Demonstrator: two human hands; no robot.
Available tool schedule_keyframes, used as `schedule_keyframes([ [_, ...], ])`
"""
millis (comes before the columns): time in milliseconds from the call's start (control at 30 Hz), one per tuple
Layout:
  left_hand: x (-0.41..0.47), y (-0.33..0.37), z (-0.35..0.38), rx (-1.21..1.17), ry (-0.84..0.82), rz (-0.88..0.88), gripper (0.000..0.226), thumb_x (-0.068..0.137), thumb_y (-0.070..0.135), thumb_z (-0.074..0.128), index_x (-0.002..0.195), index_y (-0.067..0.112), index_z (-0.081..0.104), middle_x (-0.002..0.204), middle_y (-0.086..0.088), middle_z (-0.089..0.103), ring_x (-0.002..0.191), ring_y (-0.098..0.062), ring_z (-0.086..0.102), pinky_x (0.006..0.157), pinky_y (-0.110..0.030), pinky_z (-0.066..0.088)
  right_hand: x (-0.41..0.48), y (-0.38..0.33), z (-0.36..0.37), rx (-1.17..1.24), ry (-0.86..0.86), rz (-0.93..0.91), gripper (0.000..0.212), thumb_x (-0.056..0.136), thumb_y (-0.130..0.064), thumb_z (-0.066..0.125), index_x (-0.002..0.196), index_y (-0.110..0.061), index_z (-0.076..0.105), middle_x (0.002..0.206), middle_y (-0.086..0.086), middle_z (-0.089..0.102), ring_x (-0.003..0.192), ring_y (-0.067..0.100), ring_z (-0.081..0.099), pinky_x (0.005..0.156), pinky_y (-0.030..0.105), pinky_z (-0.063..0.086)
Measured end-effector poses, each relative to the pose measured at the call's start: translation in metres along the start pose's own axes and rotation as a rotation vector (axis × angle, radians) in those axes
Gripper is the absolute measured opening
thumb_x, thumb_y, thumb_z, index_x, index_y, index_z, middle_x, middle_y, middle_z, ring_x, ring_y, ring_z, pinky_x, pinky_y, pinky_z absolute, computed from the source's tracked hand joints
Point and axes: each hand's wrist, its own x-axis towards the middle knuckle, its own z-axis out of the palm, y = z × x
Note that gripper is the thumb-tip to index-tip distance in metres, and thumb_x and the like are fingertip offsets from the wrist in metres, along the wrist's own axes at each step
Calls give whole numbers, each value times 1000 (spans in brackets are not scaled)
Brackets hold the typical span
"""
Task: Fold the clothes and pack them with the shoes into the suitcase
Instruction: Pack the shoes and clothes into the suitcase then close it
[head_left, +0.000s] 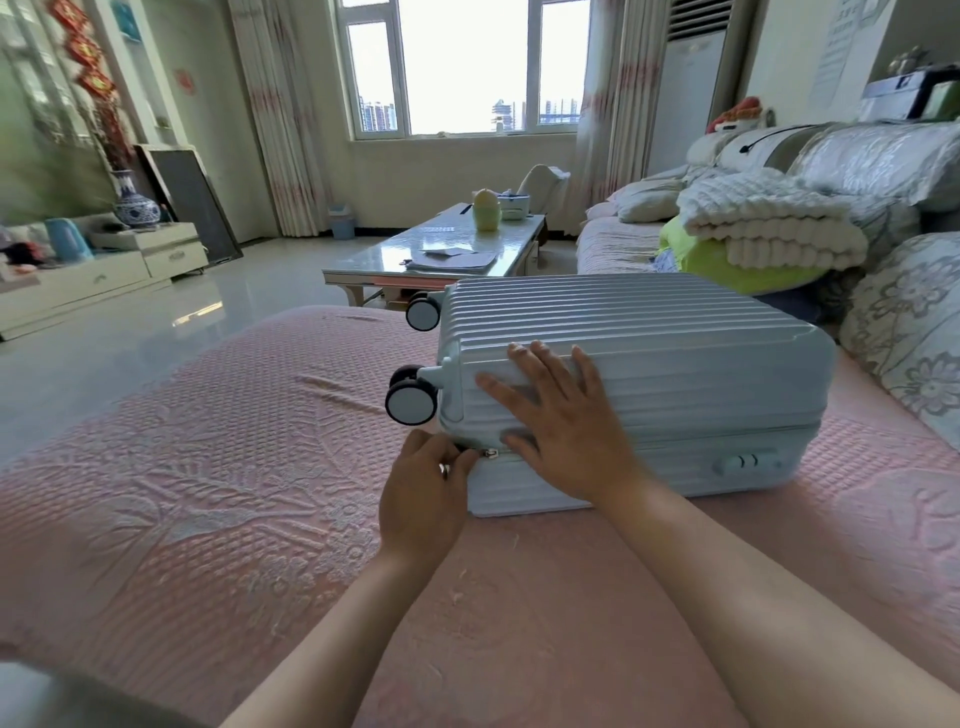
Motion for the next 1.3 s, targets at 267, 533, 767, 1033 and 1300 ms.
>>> schedule_keyframes([
  [267,18,-46,-5,137,-96,268,19,100,21,56,82,25,58,86,12,49,80,-14,50,70,-25,35,3,-2,2,-9,52,11,70,90,-48,62,154,-31,38,157,14,36,147,36,30,115,65,20],
  [533,23,-21,-4,-695,-272,-383,23,101,16,48,121,23,57,117,1,68,97,-9,65,66,-21,53,-25,-24,17,-48,6,40,94,81,-57,71,159,-28,27,165,22,10,153,40,8,109,79,11],
  [767,3,-7,1,-622,-405,-258,54,89,0,42,110,41,71,114,16,71,113,-8,64,95,-28,50,-60,17,-10,57,-16,32,93,79,-43,77,158,-28,29,167,17,7,154,36,5,108,79,12],
  [1033,7,22,3,9,-887,175,29,92,8,62,112,26,71,108,11,72,105,-9,66,95,-28,52,-119,62,-68,277,20,205,72,67,-14,67,135,-17,43,162,12,25,151,33,22,111,69,23],
  [1300,65,83,-13,83,-317,534,50,86,-5,63,126,26,59,126,8,59,113,-10,57,90,-15,45,-98,9,-79,463,-53,505,105,74,-69,61,157,-41,3,167,0,-17,154,22,-16,120,58,14],
])
